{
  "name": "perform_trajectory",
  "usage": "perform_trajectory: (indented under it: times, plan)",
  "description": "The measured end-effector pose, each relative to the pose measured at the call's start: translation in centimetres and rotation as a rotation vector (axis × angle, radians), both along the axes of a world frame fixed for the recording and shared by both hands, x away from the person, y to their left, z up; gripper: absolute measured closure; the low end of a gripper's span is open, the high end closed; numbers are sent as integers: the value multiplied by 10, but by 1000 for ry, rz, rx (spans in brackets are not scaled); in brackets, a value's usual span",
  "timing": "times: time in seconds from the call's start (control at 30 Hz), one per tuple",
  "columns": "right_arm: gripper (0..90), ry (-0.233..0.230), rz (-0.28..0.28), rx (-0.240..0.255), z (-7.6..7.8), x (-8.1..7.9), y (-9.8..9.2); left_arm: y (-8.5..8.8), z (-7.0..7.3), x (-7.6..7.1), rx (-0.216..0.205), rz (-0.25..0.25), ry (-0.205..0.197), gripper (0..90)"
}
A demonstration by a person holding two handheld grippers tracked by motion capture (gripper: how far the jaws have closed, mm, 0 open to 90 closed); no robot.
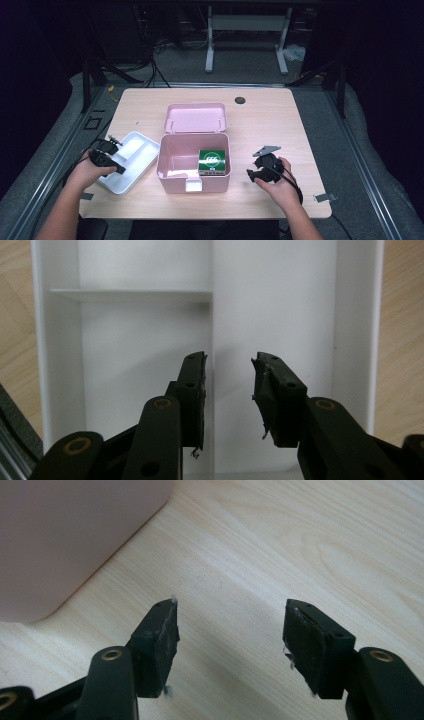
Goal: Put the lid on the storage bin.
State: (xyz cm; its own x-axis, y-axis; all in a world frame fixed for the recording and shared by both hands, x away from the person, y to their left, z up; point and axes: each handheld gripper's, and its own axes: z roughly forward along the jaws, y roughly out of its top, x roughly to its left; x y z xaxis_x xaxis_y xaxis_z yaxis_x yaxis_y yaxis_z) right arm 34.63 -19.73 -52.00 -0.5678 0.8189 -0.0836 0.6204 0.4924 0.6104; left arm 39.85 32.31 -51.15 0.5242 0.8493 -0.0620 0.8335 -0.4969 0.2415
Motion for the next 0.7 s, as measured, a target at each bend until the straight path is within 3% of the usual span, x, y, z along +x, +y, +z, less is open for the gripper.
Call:
perform_trajectory:
  times: [0.37, 0.7]
  plan:
    - [423, 22, 4, 48, -4, -2, -4, -2, -1, 19, 68, -36, 65, 774]
    - [425, 32, 6, 62, -6, -2, -4, -13, -3, 32, 85, -60, 98, 809]
